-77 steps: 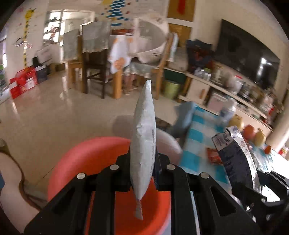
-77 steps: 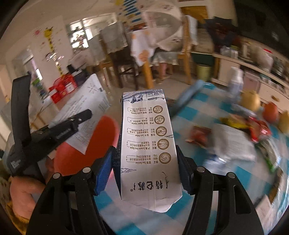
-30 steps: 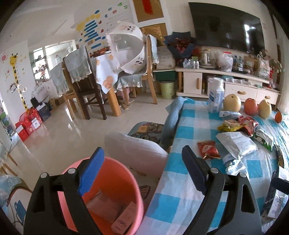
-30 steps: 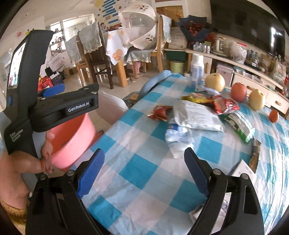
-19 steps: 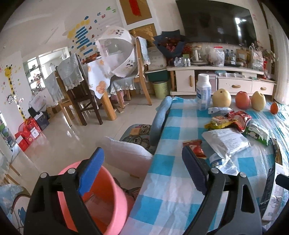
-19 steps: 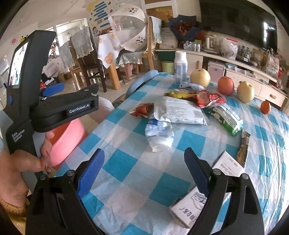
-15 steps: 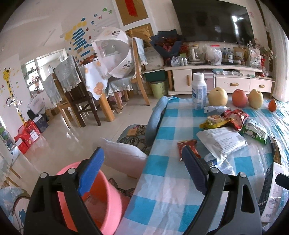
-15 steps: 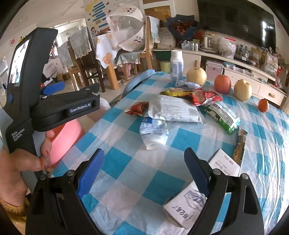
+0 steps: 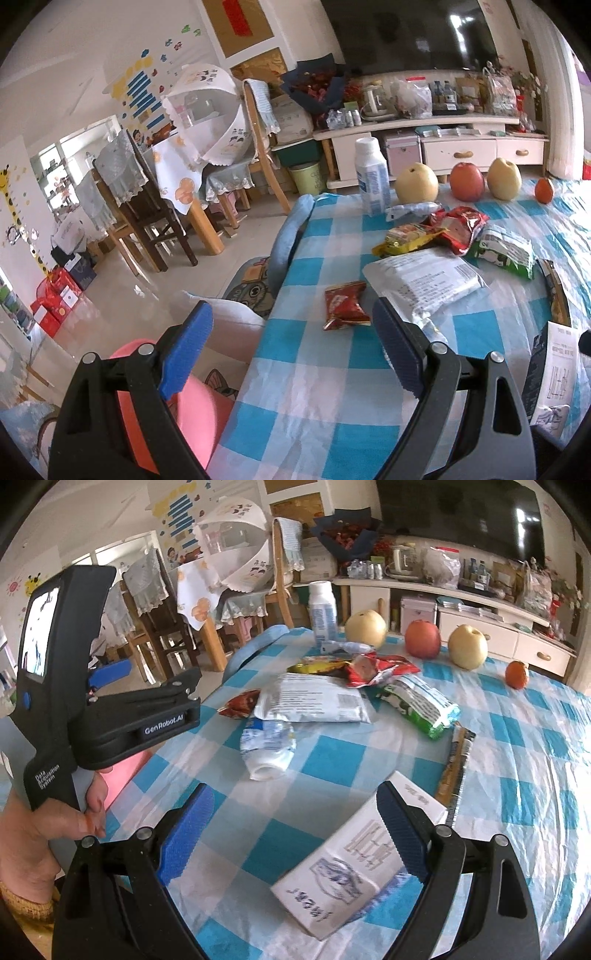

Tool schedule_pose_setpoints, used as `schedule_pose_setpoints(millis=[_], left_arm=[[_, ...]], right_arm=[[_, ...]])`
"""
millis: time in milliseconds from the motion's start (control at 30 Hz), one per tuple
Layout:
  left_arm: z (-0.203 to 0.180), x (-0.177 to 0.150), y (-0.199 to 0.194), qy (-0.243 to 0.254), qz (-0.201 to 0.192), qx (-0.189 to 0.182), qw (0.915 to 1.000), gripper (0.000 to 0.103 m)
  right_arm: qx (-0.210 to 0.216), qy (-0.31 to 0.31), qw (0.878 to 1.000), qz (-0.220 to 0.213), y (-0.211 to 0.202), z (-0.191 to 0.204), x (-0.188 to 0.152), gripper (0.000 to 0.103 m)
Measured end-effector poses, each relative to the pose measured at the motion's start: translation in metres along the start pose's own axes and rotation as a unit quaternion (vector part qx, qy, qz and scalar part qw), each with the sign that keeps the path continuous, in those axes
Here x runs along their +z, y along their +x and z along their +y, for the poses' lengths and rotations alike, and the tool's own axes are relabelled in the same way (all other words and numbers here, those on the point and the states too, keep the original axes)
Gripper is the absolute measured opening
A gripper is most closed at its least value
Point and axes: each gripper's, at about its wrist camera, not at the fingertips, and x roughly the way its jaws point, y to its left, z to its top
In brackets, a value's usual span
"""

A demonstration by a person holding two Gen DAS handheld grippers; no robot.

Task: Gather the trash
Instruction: 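Grasp the milk carton with the left gripper while the right gripper grasps the brown snack stick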

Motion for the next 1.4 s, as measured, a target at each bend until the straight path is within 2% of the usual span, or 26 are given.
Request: schedule_pose_setpoints(millis=[733,867,933,1033,1133,1167,1267,1333,1400], left_arm=[[-0.062,-0.004,-0.005,0.079,0.001,-0.014,0.9968,0.089],[-0.073,-0.007,-0.008,0.097,0.004,-0.046,0.9942,0.089],[-0.078,-0.009,-0.010,0.106,0.009,-0.075,0.9915,0.088],[-0.086,-0.012,-0.017,0.120,0.017,-0.144,0.9821,0.088],[-0.097,-0.017,-0.027,0.133,0.026,-0.220,0.9661,0.088],[-0.104,-0.021,-0.031,0.144,0.033,-0.249,0.9571,0.088],[-0.122,-0.033,-0.039,0.175,0.046,-0.290,0.9399,0.088],[-0.134,-0.042,-0.042,0.192,0.053,-0.305,0.9312,0.088],[-0.142,-0.047,-0.043,0.194,0.055,-0.311,0.9286,0.089]], right_arm=[[-0.031,0.043,0.999,-0.005,-0.012,-0.065,0.000,0.089],[-0.039,0.055,0.998,-0.007,-0.014,-0.082,0.003,0.089],[-0.045,0.067,0.997,-0.006,-0.014,-0.094,0.004,0.089],[-0.061,0.082,0.995,-0.001,-0.012,-0.113,0.007,0.089],[-0.079,0.101,0.992,0.015,-0.007,-0.136,0.007,0.089],[-0.081,0.111,0.990,0.022,-0.005,-0.143,0.007,0.089],[-0.078,0.128,0.988,0.038,0.001,-0.158,0.007,0.089],[-0.076,0.136,0.987,0.044,0.006,-0.164,0.007,0.089],[-0.063,0.144,0.986,0.051,0.013,-0.166,0.010,0.089]])
